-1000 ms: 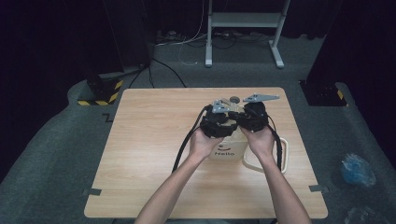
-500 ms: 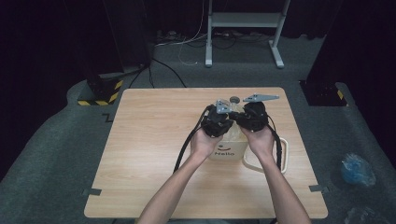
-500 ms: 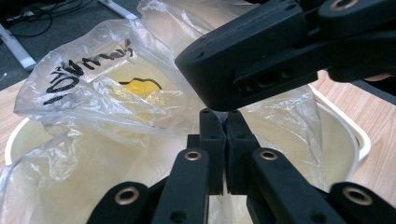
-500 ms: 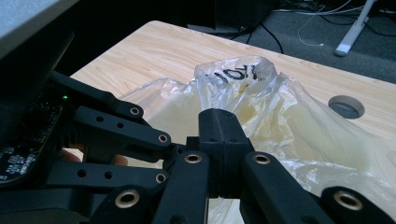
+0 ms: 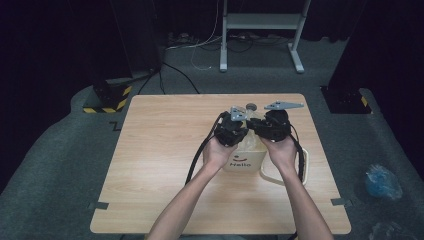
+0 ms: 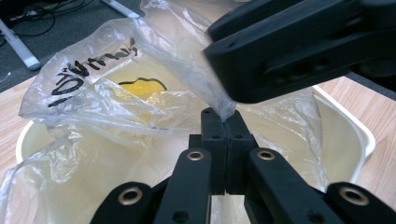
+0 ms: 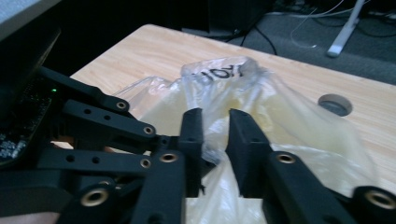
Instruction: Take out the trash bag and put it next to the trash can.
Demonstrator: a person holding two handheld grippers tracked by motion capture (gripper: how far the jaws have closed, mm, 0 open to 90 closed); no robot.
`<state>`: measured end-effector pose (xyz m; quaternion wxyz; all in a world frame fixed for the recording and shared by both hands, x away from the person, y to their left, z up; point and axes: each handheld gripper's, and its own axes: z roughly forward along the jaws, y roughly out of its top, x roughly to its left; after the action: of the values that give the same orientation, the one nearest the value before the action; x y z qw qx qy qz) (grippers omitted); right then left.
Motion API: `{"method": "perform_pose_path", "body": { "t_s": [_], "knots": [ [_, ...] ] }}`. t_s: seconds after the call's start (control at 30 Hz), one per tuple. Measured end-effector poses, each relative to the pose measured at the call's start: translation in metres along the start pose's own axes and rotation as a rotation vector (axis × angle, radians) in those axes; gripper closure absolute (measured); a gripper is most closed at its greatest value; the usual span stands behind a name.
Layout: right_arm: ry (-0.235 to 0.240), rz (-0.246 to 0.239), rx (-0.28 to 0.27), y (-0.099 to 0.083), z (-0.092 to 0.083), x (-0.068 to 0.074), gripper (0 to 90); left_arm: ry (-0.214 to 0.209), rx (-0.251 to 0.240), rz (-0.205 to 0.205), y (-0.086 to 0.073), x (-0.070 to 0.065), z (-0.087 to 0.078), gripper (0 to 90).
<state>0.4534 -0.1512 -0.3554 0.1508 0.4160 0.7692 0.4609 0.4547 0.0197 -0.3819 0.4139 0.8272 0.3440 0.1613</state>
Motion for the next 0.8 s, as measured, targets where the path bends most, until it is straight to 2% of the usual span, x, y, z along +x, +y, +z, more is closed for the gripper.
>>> {"method": "perform_pose_path", "body": {
  "t_s": [0.13,0.33,0.53,0.67,0.8],
  "knots": [
    [-0.012,-0.008,-0.034,-0.006,-0.009,-0.003,60.5,0.005,0.001,0.002,0.0,0.001,-0.002,89.2],
    [-0.065,-0.024,-0.059,-0.026,-0.025,-0.009,53.9,-0.006,-0.008,-0.017,0.0,0.006,-0.005,89.2],
    [-0.056,-0.01,-0.121,-0.045,-0.043,-0.021,50.4,-0.007,-0.032,-0.03,0.002,0.007,-0.01,89.1],
    [-0.079,0.003,-0.118,-0.06,-0.048,-0.03,49.6,-0.01,-0.032,-0.034,0.004,0.008,-0.01,89.1],
    [-0.102,0.024,-0.1,-0.083,-0.046,-0.039,48.1,-0.01,-0.037,-0.04,0.004,0.009,-0.011,89.1]
  ]
}}
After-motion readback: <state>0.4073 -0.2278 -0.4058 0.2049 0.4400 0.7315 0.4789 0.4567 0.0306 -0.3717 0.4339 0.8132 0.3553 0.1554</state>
